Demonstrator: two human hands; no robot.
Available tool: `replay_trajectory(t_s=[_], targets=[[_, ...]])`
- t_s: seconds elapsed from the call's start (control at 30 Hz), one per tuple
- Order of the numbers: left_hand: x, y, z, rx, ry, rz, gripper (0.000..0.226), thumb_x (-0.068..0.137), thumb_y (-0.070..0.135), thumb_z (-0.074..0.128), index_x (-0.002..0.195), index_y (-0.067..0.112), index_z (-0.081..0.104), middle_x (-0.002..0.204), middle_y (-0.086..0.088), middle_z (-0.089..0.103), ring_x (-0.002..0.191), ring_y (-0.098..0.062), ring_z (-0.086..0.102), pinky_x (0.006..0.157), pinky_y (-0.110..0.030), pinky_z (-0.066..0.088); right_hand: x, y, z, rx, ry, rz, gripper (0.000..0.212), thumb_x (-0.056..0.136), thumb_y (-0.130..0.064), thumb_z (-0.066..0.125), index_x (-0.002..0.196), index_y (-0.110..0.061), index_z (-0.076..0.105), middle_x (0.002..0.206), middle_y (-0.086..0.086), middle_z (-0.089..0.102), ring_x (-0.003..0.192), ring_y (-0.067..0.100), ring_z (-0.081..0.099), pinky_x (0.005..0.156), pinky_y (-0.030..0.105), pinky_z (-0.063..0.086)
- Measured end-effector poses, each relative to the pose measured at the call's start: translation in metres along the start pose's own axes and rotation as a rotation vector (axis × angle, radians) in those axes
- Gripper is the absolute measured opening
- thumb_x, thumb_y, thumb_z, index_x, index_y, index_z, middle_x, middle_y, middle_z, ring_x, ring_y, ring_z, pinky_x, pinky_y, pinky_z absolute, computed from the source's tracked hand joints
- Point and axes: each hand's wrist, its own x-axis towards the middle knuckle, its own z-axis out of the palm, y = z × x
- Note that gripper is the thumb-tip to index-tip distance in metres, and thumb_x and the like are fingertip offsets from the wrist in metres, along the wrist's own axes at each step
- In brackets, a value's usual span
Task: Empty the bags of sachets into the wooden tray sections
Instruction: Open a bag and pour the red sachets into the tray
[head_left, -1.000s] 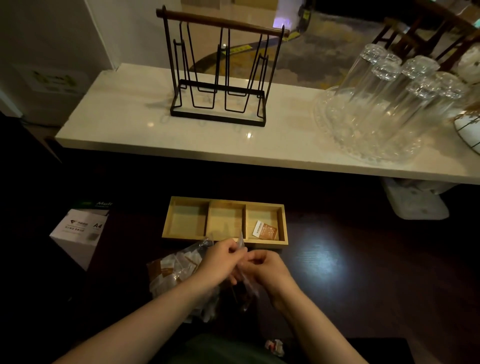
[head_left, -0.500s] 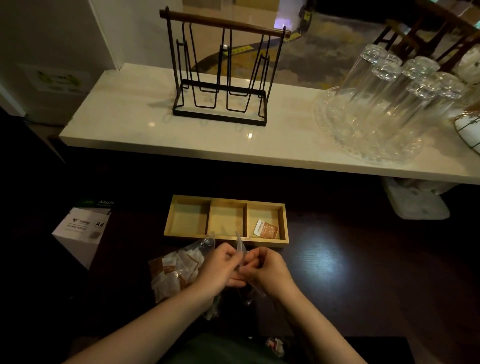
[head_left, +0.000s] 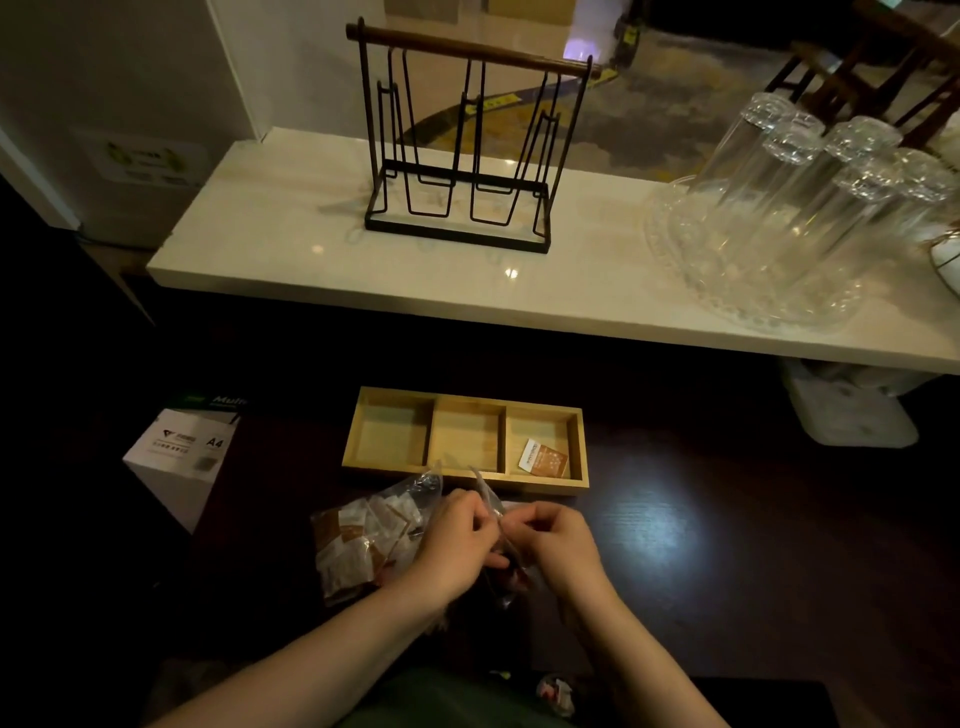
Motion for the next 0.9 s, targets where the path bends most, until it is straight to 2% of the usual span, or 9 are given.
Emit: replay_trajectory(t_s=[0.2, 0.27, 0.37, 0.47, 0.53, 0.6, 0.73, 0.83, 0.9], targets=[[-0.003, -0.001, -0.013, 0.277, 0.045, 0.098, 0.03, 0.086, 0.009, 0.055, 0.062, 0.017, 0.042, 0.096, 0.0, 0.049, 0.087, -0.017, 0.058, 0.078, -0.032, 0.055, 0.018, 0.0, -0.035, -0.413, 0.408, -0.25, 0.016, 0.087, -0.013, 0.064, 0.075, -0.022, 0.06, 0.078, -0.003, 0.064, 0.072, 0.013, 0.063, 0.064, 0.025, 0.054], [-0.002, 0.004, -0.022, 0.396, 0.067, 0.165, 0.032, 0.085, 0.013, 0.057, 0.057, 0.018, 0.042, 0.097, 0.004, 0.051, 0.092, -0.009, 0.053, 0.084, -0.023, 0.043, 0.015, -0.001, -0.047, -0.629, 0.421, -0.359, 0.009, 0.087, -0.015, 0.064, 0.081, -0.019, 0.061, 0.084, -0.003, 0.061, 0.072, 0.007, 0.057, 0.06, 0.013, 0.04], [-0.001, 0.013, -0.025, 0.457, 0.095, 0.232, 0.032, 0.085, 0.016, 0.058, 0.056, 0.019, 0.043, 0.097, 0.008, 0.053, 0.096, -0.004, 0.049, 0.085, -0.018, 0.032, 0.006, -0.007, -0.045, -0.827, 0.448, -0.524, 0.007, 0.087, -0.012, 0.063, 0.093, -0.014, 0.061, 0.093, -0.003, 0.054, 0.078, 0.015, 0.057, 0.057, 0.016, 0.035], [0.0, 0.016, -0.021, 0.462, 0.048, 0.26, 0.028, 0.084, 0.017, 0.058, 0.059, 0.018, 0.046, 0.096, 0.009, 0.051, 0.096, -0.005, 0.049, 0.083, -0.018, 0.033, -0.01, -0.025, -0.03, -0.756, 0.219, -0.718, 0.02, 0.089, -0.025, 0.06, 0.108, -0.021, 0.058, 0.101, -0.012, 0.051, 0.089, 0.002, 0.054, 0.071, 0.011, 0.044], [0.001, 0.016, -0.02, 0.441, 0.032, 0.261, 0.023, 0.084, 0.017, 0.058, 0.063, 0.015, 0.049, 0.095, 0.008, 0.05, 0.094, -0.007, 0.049, 0.079, -0.018, 0.036, -0.018, -0.031, -0.018, -0.779, -0.04, -0.737, 0.028, 0.092, -0.031, 0.054, 0.12, -0.028, 0.051, 0.109, -0.015, 0.052, 0.095, -0.002, 0.053, 0.079, 0.013, 0.046], [0.003, 0.015, -0.022, 0.409, 0.03, 0.251, 0.024, 0.084, 0.012, 0.057, 0.062, 0.015, 0.048, 0.092, 0.009, 0.05, 0.093, -0.009, 0.05, 0.076, -0.013, 0.034, -0.017, -0.03, -0.014, -0.849, -0.136, -0.727, 0.039, 0.09, -0.024, 0.056, 0.126, -0.031, 0.044, 0.117, -0.014, 0.049, 0.097, 0.002, 0.055, 0.078, 0.016, 0.048], [0.005, 0.014, -0.024, 0.335, 0.046, 0.236, 0.031, 0.083, 0.009, 0.058, 0.056, 0.02, 0.046, 0.087, 0.008, 0.05, 0.089, -0.011, 0.051, 0.074, -0.012, 0.033, -0.008, -0.026, -0.01, -0.897, -0.197, -0.688, 0.052, 0.084, -0.019, 0.061, 0.13, -0.027, 0.037, 0.126, -0.011, 0.044, 0.096, 0.009, 0.059, 0.074, 0.018, 0.05], [0.001, 0.016, -0.022, 0.345, 0.032, 0.28, 0.028, 0.084, 0.012, 0.059, 0.061, 0.022, 0.047, 0.087, 0.007, 0.049, 0.086, -0.009, 0.05, 0.072, -0.013, 0.034, -0.004, -0.024, -0.004, -0.881, -0.077, -0.698, 0.035, 0.087, -0.02, 0.059, 0.119, -0.023, 0.046, 0.115, -0.005, 0.058, 0.092, 0.013, 0.063, 0.073, 0.027, 0.054], [-0.001, 0.017, -0.023, 0.286, 0.026, 0.316, 0.02, 0.088, 0.018, 0.057, 0.068, 0.021, 0.054, 0.088, 0.006, 0.052, 0.085, -0.007, 0.053, 0.073, -0.013, 0.039, -0.001, -0.028, -0.006, -0.912, 0.015, -0.752, 0.017, 0.087, -0.015, 0.06, 0.103, -0.019, 0.056, 0.101, -0.004, 0.061, 0.084, 0.013, 0.061, 0.066, 0.023, 0.047]])
